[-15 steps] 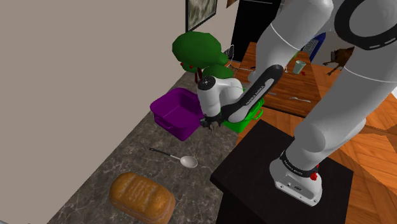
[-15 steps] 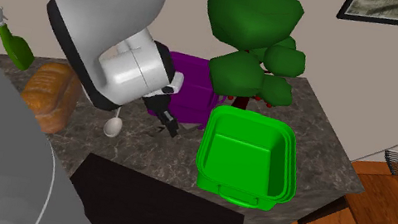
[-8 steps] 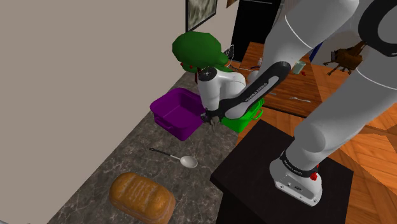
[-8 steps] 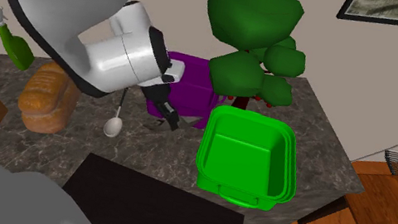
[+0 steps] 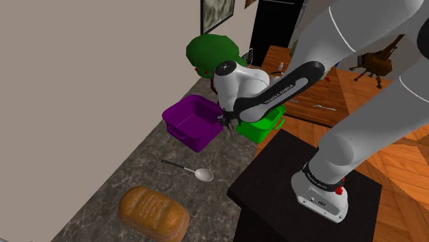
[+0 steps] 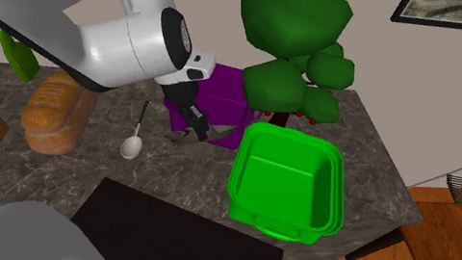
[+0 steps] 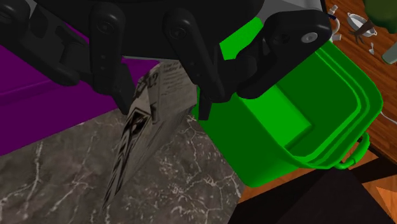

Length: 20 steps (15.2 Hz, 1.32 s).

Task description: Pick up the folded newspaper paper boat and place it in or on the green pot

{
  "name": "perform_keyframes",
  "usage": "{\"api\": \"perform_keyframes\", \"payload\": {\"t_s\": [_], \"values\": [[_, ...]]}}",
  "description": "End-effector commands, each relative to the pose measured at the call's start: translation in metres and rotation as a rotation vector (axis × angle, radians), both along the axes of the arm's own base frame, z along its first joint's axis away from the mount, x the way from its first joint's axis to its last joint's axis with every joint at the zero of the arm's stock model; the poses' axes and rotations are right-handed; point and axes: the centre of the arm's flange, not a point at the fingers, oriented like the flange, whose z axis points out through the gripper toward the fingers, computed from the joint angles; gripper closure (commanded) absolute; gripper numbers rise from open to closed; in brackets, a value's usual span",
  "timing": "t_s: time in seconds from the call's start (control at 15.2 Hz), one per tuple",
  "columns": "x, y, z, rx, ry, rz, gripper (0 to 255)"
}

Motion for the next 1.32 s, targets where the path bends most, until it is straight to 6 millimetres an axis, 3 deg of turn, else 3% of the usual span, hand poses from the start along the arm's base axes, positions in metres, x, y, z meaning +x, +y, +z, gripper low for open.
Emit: {"api": "perform_keyframes", "payload": {"t_s": [0.0,0.79,1.25], "values": [[0.000,0.000,0.011,0.001,0.000,0.000,255],[0.000,0.000,0.072,0.001,0.000,0.000,255],[0.003,-0.092,0.073,0.001,0.000,0.000,255]]}}
